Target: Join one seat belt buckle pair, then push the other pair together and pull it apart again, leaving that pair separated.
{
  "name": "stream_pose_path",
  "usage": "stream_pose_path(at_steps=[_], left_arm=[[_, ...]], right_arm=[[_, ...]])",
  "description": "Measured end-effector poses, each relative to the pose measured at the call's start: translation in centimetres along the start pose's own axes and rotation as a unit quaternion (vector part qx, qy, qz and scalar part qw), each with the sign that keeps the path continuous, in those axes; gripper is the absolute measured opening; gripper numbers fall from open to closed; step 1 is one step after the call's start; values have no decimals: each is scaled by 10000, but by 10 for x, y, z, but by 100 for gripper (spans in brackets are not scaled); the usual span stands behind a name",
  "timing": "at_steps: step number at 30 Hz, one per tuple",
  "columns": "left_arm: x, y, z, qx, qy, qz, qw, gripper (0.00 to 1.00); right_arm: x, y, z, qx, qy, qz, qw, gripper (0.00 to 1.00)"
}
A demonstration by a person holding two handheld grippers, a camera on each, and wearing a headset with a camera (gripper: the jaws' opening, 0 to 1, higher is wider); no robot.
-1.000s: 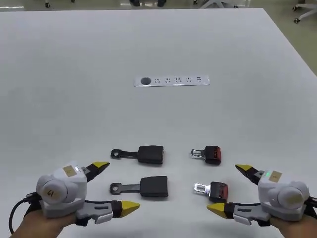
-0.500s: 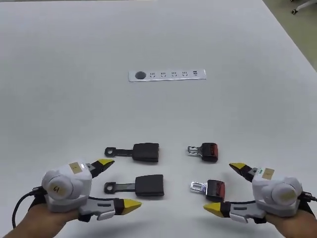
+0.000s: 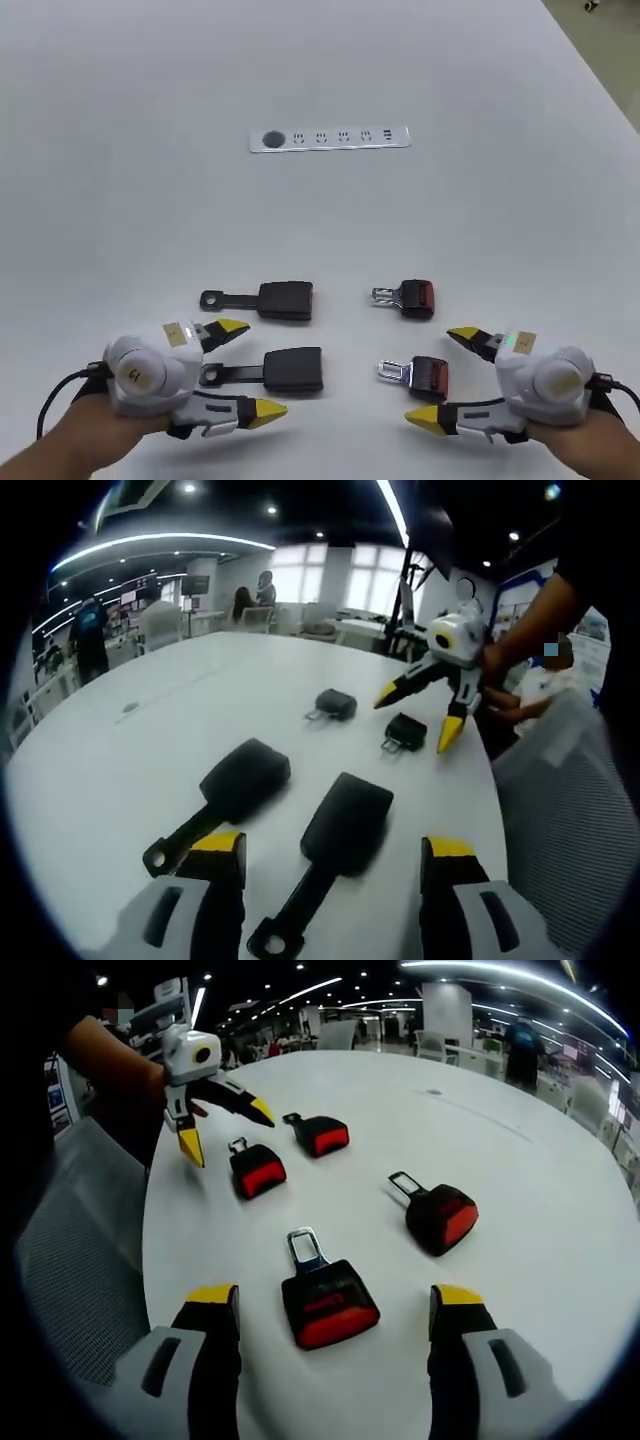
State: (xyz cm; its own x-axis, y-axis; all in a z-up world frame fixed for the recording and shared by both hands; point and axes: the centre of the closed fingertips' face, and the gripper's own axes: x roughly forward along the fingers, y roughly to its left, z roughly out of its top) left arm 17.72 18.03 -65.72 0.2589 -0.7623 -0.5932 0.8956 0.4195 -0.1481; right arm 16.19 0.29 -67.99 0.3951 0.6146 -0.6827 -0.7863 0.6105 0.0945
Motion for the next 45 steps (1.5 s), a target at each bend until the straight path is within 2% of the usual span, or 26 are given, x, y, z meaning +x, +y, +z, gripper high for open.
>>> stream_pose_path(at_steps=[4, 8, 10, 14, 17, 20, 21, 23, 24, 27, 28, 32, 40, 45], left_arm=[[6, -2, -1, 161, 110, -108, 9998, 69], [12, -1, -3, 285, 205, -220, 9991, 63], [15, 0, -3, 398, 242, -277, 9985, 61], [17, -1, -5, 513, 332, -383, 9974, 56], [18, -1, -10, 619, 428, -492, 9960, 50], [18, 1, -17, 852, 585, -513, 9933, 41], [19, 2, -15, 925, 523, -550, 9928, 40], [19, 7, -16, 1054, 545, -528, 9915, 36], [19, 6, -17, 1165, 588, -577, 9898, 35], [20, 8, -20, 1191, 607, -658, 9888, 34], [20, 8, -20, 1284, 623, -690, 9874, 33], [19, 9, -20, 1335, 673, -770, 9858, 33], [18, 11, -23, 1335, 699, -789, 9854, 33], [18, 11, -23, 1341, 723, -790, 9852, 33]], right_arm=[[1, 2, -1, -102, 83, 75, 9999, 75], [3, 4, -4, -200, 151, 180, 9995, 68], [4, 2, -6, -344, 193, 198, 9990, 68], [5, 4, -4, -345, 209, 279, 9988, 61], [6, 5, -4, -461, 244, 323, 9981, 58], [5, 6, -2, -537, 294, 361, 9975, 53], [5, 7, -3, -547, 324, 372, 9973, 49], [4, 6, -2, -586, 346, 364, 9970, 45], [4, 6, -1, -585, 362, 360, 9970, 44], [3, 5, 0, -737, 437, 381, 9956, 38], [2, 6, 0, -766, 461, 409, 9952, 37], [4, 6, 4, -941, 518, 527, 9928, 36], [10, 4, 6, -1195, 699, 728, 9877, 35], [15, 4, 6, -1289, 709, 797, 9859, 35]])
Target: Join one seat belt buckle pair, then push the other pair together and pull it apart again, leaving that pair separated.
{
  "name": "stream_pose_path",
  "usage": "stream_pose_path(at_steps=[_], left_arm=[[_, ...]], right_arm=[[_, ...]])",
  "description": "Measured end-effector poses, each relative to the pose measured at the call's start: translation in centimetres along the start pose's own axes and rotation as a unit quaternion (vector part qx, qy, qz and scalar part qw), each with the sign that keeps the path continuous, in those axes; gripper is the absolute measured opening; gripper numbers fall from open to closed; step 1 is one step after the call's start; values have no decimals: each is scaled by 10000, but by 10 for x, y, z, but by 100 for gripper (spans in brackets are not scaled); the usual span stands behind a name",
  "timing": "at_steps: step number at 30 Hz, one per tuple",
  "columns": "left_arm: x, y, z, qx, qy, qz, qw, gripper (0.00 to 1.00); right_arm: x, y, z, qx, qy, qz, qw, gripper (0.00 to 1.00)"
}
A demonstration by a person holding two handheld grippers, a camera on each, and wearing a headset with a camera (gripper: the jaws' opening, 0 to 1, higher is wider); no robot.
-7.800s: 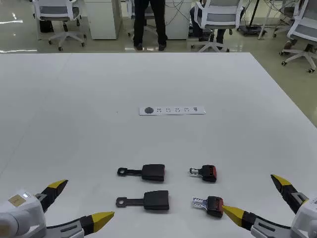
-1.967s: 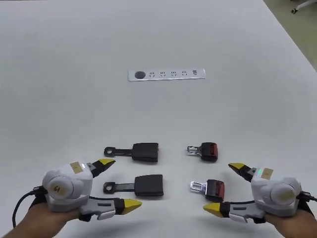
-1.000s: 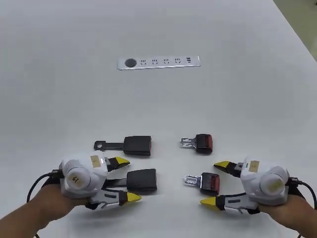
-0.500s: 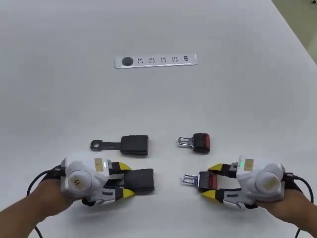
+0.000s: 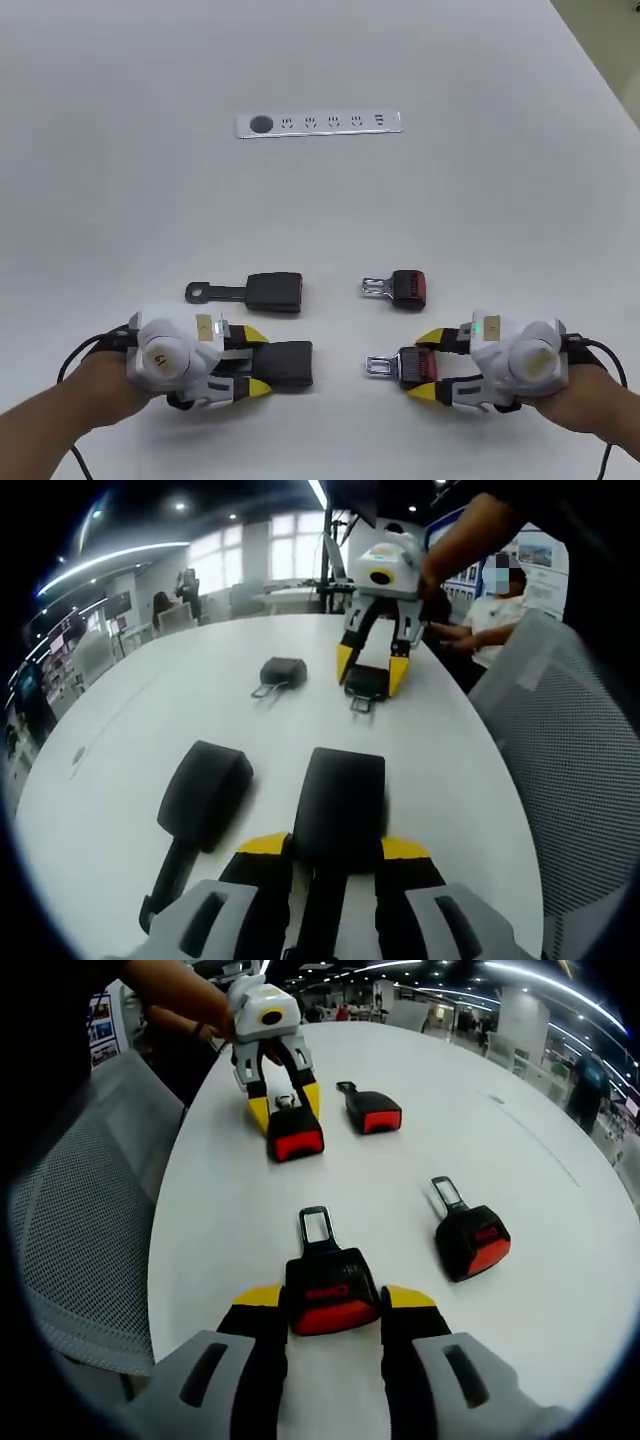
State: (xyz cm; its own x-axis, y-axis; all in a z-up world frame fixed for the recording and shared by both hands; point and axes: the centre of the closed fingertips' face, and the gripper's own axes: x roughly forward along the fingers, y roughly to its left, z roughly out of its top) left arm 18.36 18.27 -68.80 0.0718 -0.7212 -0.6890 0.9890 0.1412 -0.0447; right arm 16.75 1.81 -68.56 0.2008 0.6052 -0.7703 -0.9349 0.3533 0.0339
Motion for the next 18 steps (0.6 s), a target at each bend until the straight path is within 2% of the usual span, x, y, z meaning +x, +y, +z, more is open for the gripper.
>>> stream_pose_path(at_steps=[7, 18], left_arm=[[1, 0, -1, 11, 69, -21, 10000, 32], [0, -1, 0, -15, 94, -21, 10000, 32]], right_arm=[[7, 1, 9, -48, -17, 34, 10000, 35], [23, 6, 26, -119, -199, 136, 9996, 35]])
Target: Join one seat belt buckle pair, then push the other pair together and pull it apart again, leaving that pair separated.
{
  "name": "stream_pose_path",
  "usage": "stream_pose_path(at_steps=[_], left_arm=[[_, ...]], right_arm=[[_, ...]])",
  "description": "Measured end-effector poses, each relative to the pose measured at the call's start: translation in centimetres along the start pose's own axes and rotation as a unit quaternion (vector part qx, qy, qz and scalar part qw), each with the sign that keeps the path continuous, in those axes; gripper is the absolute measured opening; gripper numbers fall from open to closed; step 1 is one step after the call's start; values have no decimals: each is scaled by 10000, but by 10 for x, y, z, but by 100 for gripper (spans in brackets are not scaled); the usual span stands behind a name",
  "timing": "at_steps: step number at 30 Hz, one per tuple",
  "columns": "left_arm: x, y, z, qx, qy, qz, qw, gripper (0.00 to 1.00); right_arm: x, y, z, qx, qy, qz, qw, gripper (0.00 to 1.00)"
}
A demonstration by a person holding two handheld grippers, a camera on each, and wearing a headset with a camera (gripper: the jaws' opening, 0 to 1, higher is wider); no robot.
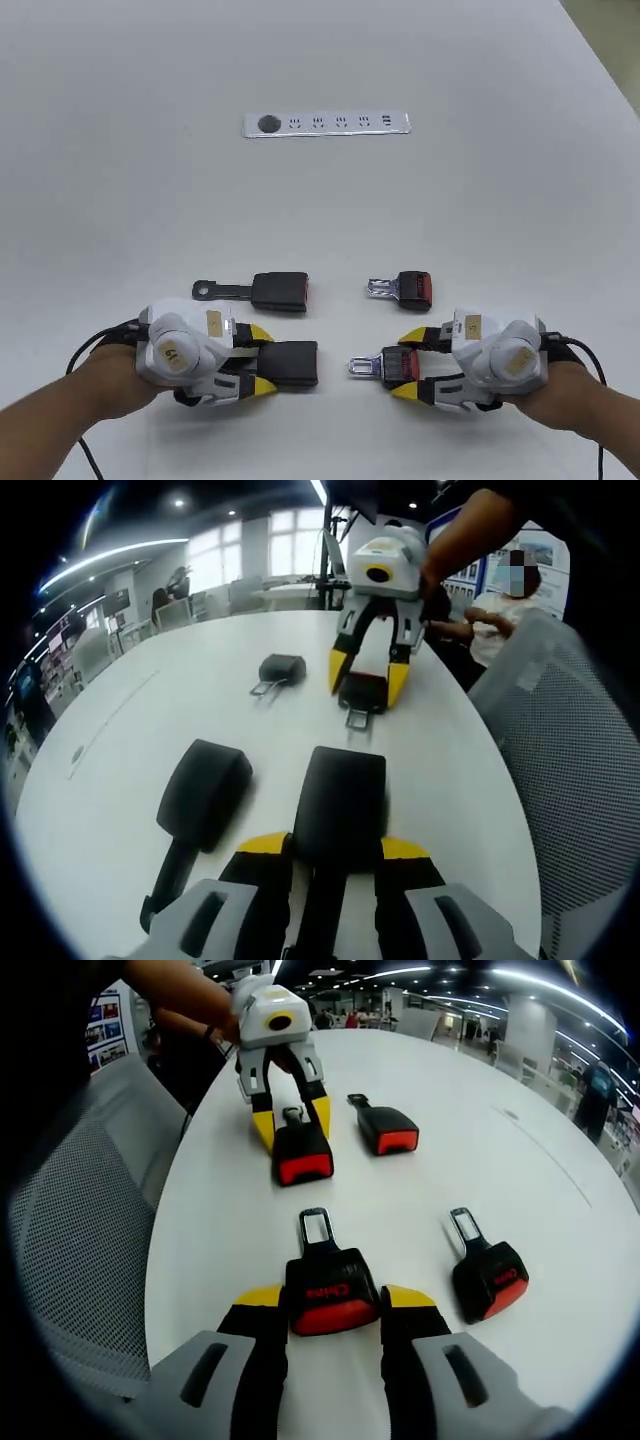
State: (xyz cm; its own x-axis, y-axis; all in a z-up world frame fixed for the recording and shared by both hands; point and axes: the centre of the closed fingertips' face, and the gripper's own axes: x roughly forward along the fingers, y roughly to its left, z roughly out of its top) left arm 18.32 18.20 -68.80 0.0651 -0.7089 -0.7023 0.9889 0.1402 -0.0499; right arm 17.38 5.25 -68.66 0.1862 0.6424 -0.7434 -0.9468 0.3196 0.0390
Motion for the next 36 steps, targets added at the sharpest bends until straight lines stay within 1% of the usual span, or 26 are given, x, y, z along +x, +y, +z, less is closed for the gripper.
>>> stream_pose_path(at_steps=[10, 18, 24, 25, 31, 33, 36], left_arm=[[1, 0, 0, 2, 21, -10, 10000, 32], [1, 0, -1, 6, 28, -10, 10000, 32], [2, 0, -3, 17, 49, -12, 10000, 32], [2, 0, -3, 14, 48, -11, 10000, 32], [3, -2, -3, 59, 88, -35, 9999, 32], [3, -2, -3, 71, 104, -35, 9999, 32], [3, -3, -4, 48, 95, -27, 9999, 32]], right_arm=[[8, 0, 10, -34, -91, 69, 9999, 35], [18, 2, 19, -69, -174, 117, 9998, 35], [26, 7, 23, -142, -212, 166, 9995, 35], [27, 7, 24, -79, -242, 171, 9995, 35], [36, 11, 28, -141, -272, 200, 9993, 35], [37, 13, 31, -111, -297, 210, 9993, 35], [36, 13, 31, -117, -291, 203, 9993, 35]])
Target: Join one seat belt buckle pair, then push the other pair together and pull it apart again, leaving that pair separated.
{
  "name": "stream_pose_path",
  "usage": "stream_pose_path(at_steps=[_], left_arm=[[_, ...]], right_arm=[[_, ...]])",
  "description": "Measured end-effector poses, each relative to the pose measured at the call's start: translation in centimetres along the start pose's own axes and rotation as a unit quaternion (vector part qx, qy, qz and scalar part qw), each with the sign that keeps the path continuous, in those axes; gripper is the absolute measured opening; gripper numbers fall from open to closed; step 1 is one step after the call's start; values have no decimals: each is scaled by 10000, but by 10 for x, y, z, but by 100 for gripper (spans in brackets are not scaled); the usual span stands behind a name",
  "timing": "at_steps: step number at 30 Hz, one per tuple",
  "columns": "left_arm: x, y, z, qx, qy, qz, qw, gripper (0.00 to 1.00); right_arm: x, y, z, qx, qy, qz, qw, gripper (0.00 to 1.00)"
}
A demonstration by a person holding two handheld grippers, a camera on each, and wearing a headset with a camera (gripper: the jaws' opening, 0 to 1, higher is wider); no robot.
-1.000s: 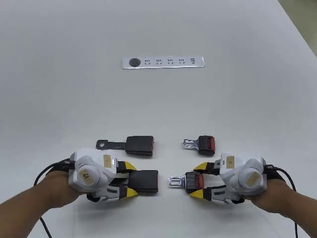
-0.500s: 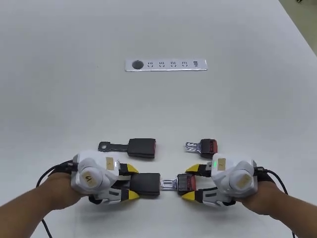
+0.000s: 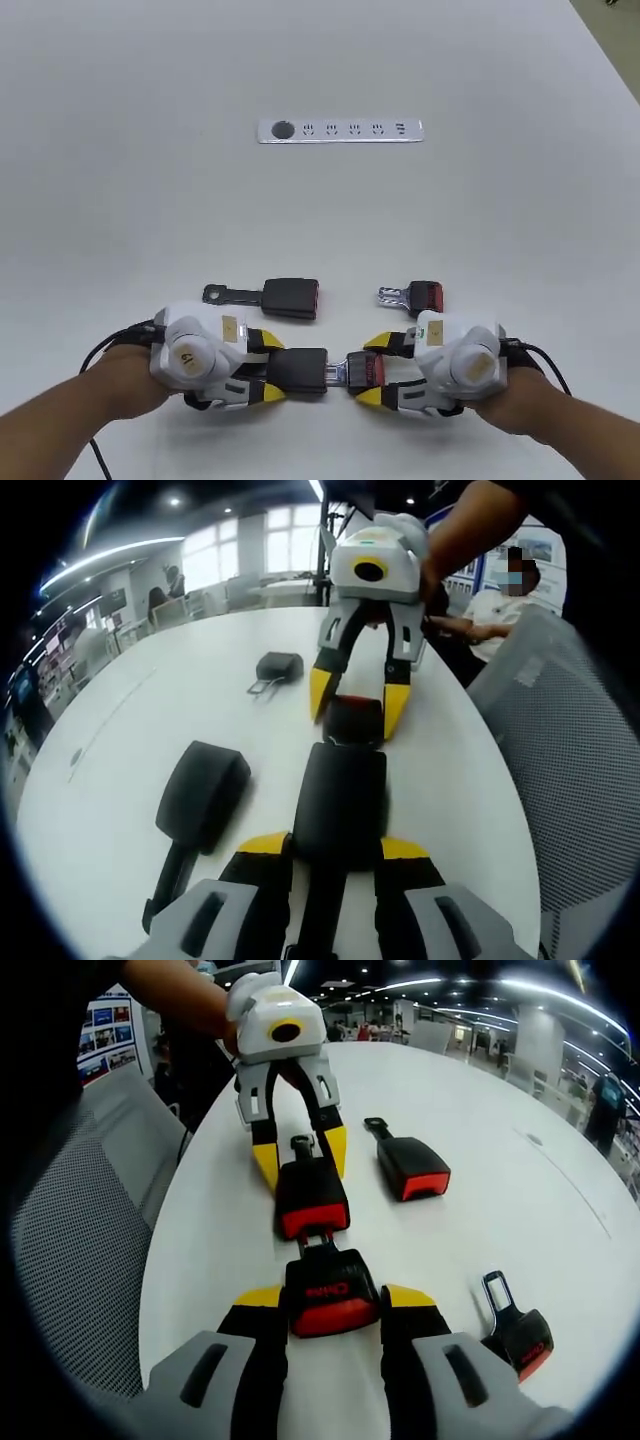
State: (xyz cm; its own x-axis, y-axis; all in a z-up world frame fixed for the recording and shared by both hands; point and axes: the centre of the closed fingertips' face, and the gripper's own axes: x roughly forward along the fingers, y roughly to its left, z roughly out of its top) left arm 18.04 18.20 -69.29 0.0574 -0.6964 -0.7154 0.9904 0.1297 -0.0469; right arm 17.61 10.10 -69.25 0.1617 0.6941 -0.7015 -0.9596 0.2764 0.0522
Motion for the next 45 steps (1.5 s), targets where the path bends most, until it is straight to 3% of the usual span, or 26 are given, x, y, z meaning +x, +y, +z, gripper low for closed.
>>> stream_pose_path(at_steps=[12, 25, 26, 33, 45], left_arm=[[-1, -2, 1, -27, 7, -16, 10000, 32], [0, 0, 1, -2, 51, -35, 10000, 32], [1, 0, 1, -1, 60, -48, 10000, 32], [1, 1, 0, -16, 46, -19, 10000, 32], [0, 1, 1, -18, -66, 39, 10000, 32]], right_arm=[[2, 2, 2, 162, -13, -13, 9999, 34], [15, 3, 11, 245, -82, -61, 9996, 34], [14, 0, 8, 151, 23, -169, 9997, 34], [12, 2, 15, 157, 2, -103, 9998, 34], [10, 5, 11, -9, -39, -45, 10000, 34]])
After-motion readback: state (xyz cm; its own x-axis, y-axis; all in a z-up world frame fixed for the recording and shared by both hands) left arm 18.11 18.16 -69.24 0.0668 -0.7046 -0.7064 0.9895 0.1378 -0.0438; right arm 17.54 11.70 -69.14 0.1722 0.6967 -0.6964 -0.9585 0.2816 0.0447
